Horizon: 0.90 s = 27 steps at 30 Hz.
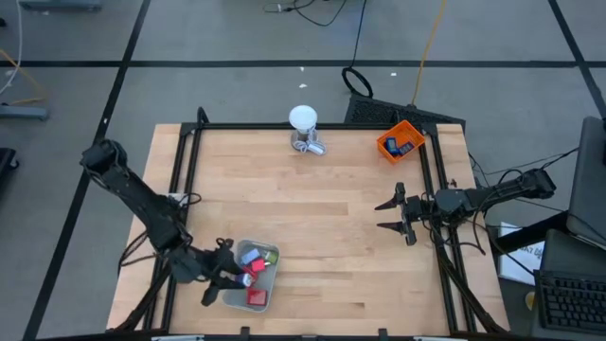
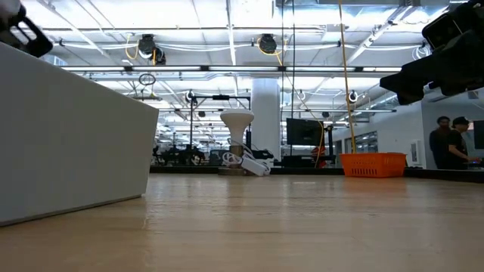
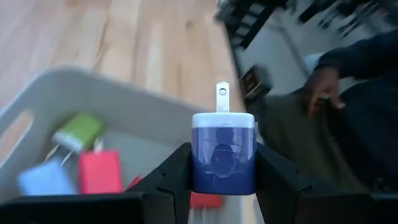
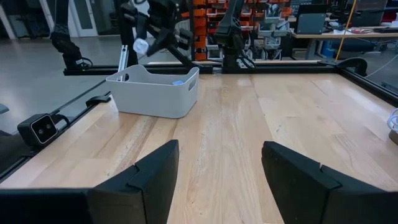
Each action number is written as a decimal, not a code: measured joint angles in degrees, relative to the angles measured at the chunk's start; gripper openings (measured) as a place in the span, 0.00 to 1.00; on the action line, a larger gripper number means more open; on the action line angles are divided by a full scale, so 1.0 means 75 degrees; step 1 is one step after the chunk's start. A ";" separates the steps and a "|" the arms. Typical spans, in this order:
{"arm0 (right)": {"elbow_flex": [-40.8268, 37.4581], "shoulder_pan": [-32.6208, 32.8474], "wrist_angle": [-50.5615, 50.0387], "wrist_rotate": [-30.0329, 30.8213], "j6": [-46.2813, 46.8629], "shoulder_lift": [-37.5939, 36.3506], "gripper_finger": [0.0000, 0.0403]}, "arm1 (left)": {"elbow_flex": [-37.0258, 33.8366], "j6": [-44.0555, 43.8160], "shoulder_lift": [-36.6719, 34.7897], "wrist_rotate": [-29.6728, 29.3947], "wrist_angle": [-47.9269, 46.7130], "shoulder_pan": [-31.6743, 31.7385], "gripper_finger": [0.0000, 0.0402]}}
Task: Pick & Place Office items
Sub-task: Put the blue charger adapter into the gray bin
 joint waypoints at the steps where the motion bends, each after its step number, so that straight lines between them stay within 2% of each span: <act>1: 0.0000 -0.0001 0.0000 0.0000 -0.0002 0.0000 0.55 | 0.0053 -0.0145 0.0064 0.0020 -0.0234 0.0003 0.33; 8: 0.0000 -0.0001 0.0000 0.0000 0.0000 0.0000 0.55 | 0.0771 -0.1064 0.0792 0.0436 -0.1918 0.0024 0.34; 15: 0.0000 0.0000 0.0000 0.0000 -0.0001 0.0001 0.55 | 0.1161 -0.1097 0.1614 0.1012 -0.1962 0.0044 0.34; 27: 0.0000 0.0001 0.0000 0.0000 0.0000 0.0001 0.55 | 0.1163 -0.1861 0.2072 0.1103 -0.1946 0.0077 0.35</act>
